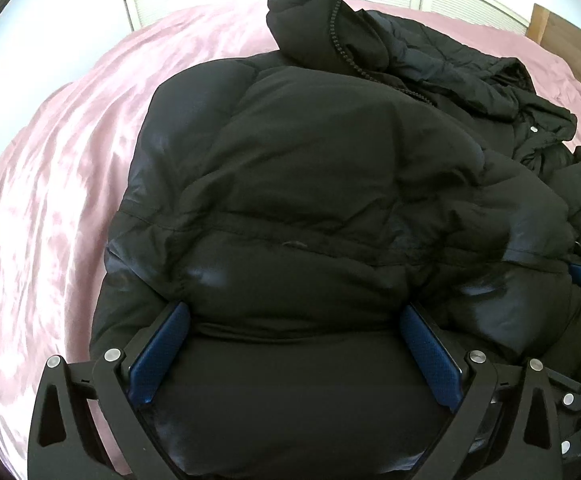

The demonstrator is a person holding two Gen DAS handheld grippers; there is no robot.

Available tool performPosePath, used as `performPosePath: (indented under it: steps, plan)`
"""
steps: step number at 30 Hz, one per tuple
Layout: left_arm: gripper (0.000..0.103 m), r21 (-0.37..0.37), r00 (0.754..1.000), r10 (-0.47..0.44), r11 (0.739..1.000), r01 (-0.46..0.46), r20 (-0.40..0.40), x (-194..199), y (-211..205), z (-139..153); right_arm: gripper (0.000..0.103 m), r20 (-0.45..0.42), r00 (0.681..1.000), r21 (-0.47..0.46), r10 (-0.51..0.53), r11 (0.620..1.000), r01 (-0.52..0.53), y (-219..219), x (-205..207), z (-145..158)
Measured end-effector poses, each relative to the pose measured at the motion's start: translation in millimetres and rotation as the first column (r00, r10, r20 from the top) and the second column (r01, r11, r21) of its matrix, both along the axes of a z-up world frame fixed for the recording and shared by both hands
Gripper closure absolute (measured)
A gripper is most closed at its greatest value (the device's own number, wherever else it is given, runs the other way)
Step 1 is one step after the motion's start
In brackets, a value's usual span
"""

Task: Fold large clothes
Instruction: 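Press the folded jacket flat with both grippers near each other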

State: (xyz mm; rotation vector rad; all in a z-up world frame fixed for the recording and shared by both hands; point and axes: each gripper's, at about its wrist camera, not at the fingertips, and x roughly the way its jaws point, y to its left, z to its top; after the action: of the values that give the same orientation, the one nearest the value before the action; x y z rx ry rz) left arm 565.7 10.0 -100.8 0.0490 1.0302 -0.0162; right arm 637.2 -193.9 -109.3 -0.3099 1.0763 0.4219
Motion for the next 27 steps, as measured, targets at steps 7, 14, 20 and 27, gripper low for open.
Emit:
performPosePath:
  steps: [7,14,20,27]
  plan:
    - [0.001,-0.004,0.999,0.010,1.000,-0.009,0.032,-15.4,2.5,-6.8,0.000,0.043,0.999,0.013,0.001,1.000,-0.001,2.0,-15.7,-0.4]
    - [0.001,0.007,0.999,0.017,1.000,-0.017,0.036,-17.4,0.6,-6.0,0.000,0.064,0.998,0.021,0.023,0.999,-0.024,-0.9,-19.0,-0.3]
    - [0.001,0.003,0.999,0.013,1.000,-0.014,0.040,-18.2,1.0,-5.7,0.000,0.068,0.997,0.015,0.040,0.999,-0.041,-0.1,-23.9,0.8]
    - [0.001,-0.027,1.000,0.003,1.000,-0.003,-0.013,-16.9,7.8,3.0,0.000,0.027,0.990,0.021,0.136,0.990,-0.137,-9.2,-31.1,14.6]
